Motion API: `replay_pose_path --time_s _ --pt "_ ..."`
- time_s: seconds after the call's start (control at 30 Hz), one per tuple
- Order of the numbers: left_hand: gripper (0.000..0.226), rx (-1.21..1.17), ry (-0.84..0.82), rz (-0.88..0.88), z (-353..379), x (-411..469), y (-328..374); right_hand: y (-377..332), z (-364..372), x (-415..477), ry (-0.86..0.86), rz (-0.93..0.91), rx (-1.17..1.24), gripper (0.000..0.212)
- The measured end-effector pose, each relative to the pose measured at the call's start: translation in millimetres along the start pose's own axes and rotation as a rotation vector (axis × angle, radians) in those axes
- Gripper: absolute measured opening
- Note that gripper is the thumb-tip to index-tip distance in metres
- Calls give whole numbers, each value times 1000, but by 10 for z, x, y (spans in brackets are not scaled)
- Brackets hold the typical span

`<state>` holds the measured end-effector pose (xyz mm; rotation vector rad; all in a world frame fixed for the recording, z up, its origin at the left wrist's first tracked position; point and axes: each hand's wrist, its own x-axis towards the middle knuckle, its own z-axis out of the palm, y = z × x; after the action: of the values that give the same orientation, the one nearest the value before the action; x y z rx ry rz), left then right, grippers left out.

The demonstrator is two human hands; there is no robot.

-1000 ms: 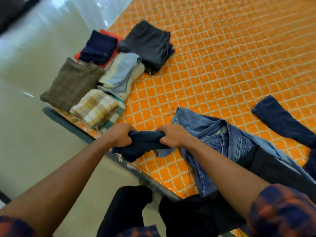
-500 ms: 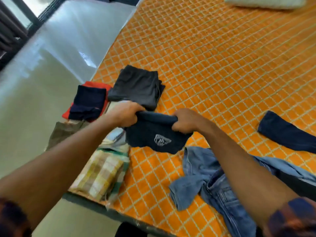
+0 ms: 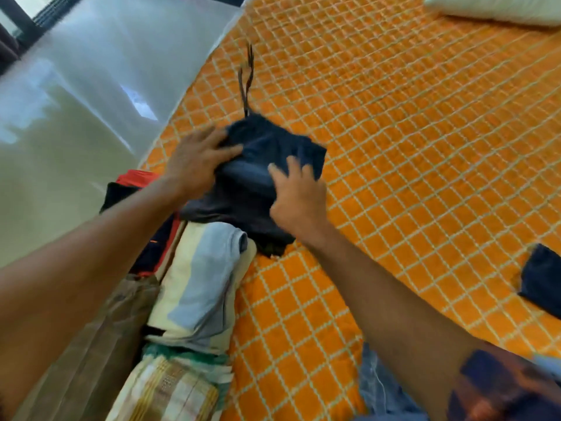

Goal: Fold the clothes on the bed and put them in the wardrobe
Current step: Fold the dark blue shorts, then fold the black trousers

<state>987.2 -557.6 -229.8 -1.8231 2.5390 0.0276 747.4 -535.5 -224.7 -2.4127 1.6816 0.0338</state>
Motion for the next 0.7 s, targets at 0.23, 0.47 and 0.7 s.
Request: replay_pose_path --time_s 0.23,0.47,0.7 --pt "86 -114 -379 -269 1202 -641 45 -151 1172 -203 -210 -122 -77 79" --pt "73 -43 -483 -297 947 -476 98 154 1002 -116 -216 -177 11 82" --pt "48 -320 -118 -293 582 -718 1118 872 800 -1022 -196 -80 266 53"
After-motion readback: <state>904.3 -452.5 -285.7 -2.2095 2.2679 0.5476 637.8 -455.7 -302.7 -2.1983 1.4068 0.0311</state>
